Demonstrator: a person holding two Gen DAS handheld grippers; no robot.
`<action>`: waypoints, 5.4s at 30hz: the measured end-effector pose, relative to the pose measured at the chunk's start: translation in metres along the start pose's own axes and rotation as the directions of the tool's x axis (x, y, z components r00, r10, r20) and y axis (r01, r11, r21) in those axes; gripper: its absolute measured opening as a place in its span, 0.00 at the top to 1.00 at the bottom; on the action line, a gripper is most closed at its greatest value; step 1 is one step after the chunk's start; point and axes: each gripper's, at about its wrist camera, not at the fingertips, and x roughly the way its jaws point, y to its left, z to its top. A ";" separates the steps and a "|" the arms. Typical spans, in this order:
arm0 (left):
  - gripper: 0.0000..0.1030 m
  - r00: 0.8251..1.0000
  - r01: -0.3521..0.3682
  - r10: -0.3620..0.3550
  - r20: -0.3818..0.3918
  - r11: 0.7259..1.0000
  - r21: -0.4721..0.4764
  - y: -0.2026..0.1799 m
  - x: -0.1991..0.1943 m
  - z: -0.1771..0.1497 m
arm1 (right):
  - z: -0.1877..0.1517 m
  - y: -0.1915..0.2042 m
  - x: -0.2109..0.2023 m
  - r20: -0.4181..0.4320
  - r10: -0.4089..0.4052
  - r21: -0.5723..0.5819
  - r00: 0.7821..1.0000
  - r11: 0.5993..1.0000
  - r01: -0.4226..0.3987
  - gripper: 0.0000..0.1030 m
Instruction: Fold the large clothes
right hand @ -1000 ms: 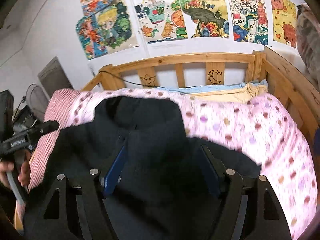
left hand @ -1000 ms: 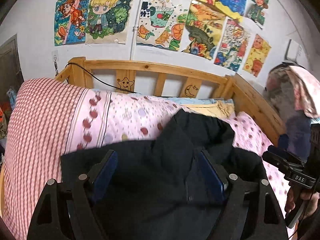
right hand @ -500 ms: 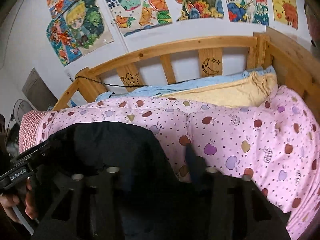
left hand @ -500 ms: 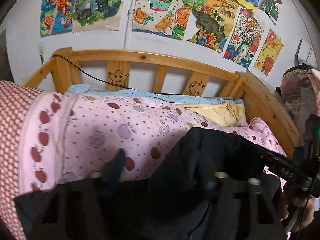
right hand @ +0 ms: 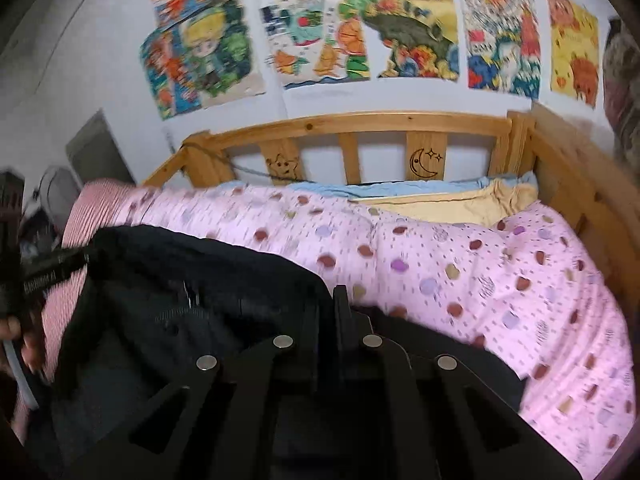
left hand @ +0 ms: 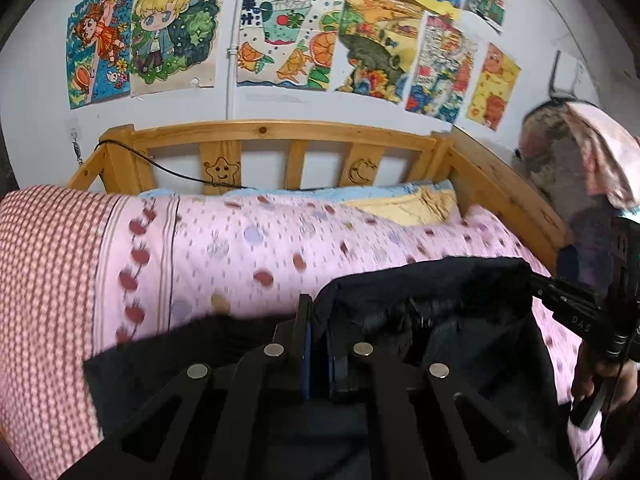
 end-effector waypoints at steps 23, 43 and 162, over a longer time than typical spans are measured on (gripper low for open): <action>0.95 0.981 -0.080 0.111 -0.161 0.979 0.188 -0.015 0.044 -0.128 | -0.122 0.011 0.034 -0.149 -0.034 -0.065 0.988 0.998 0.024 0.95; 0.85 0.992 0.040 -0.051 0.118 0.995 0.095 -0.022 -0.035 -0.057 | -0.061 -0.001 -0.043 0.086 0.031 0.042 0.996 0.999 -0.035 0.87; 0.00 0.991 -0.071 0.041 0.129 0.969 0.236 -0.119 -0.344 -0.418 | -0.405 0.061 -0.385 0.104 -0.026 -0.066 0.994 0.997 0.033 0.11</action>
